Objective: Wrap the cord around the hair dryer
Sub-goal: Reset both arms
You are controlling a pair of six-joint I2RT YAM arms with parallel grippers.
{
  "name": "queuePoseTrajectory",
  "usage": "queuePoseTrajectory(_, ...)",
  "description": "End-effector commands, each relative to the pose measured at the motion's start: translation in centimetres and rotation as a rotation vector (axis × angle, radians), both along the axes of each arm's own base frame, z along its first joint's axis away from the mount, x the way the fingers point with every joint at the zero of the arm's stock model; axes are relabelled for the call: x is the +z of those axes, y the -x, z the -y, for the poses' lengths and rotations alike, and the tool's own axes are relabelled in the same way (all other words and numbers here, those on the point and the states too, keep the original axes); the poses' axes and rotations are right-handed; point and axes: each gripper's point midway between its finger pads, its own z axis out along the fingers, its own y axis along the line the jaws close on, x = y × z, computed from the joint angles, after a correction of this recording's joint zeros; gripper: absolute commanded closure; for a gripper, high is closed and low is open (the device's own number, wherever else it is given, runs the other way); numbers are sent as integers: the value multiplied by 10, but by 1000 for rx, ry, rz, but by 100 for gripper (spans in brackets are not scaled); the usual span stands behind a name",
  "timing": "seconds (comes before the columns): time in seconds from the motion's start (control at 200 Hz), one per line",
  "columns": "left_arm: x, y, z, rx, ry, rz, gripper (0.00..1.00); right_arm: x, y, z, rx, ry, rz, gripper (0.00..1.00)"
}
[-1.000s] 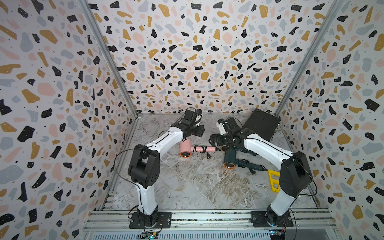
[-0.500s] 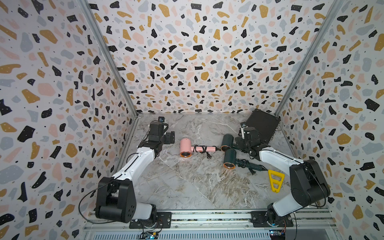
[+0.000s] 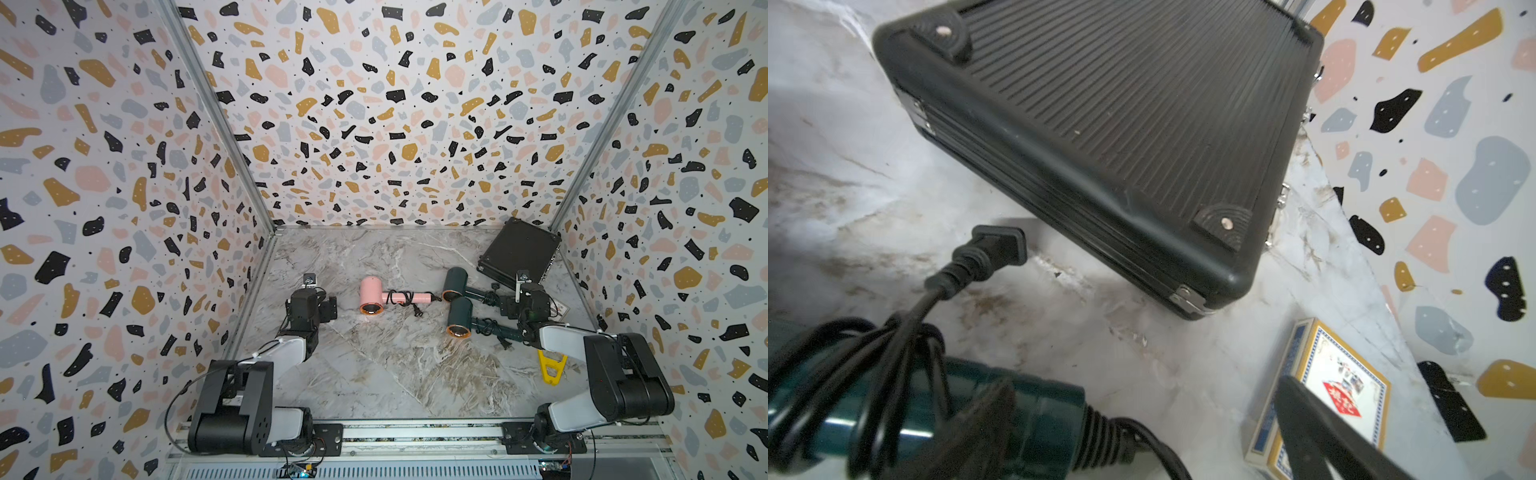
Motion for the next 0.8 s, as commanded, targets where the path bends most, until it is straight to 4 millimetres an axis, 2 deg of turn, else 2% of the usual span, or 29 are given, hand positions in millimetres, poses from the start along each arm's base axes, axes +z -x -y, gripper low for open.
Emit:
queuePoseTrajectory(0.0,29,-20,1,-9,19,160,1,21,-4,-1,-1,-47,157,1)
queuePoseTrajectory(0.145,29,-17,2,-19,24,180,1,22,3,2,-2,-73,223,0)
queuePoseTrajectory(0.2,28,-16,3,-27,26,180,1,10,6,8,-26,-95,216,1)
queuePoseTrajectory(0.245,28,-15,4,-32,28,189,1,19,4,11,-32,-94,281,0)
queuePoseTrajectory(0.31,25,-12,4,-33,29,199,1,11,10,11,-29,-115,223,0)
queuePoseTrajectory(0.375,25,-13,4,-34,24,222,1,18,5,13,-36,-111,272,0)
queuePoseTrajectory(0.425,25,-13,4,-34,25,220,1,11,5,13,-40,-118,208,0)
queuePoseTrajectory(0.486,24,-12,4,-33,25,211,1,13,0,11,-29,-113,230,0)
queuePoseTrajectory(0.636,24,-12,3,-28,24,213,1,12,3,15,-54,-116,217,0)
queuePoseTrajectory(0.796,23,-10,2,-26,17,225,1,14,9,28,-136,-106,240,0)
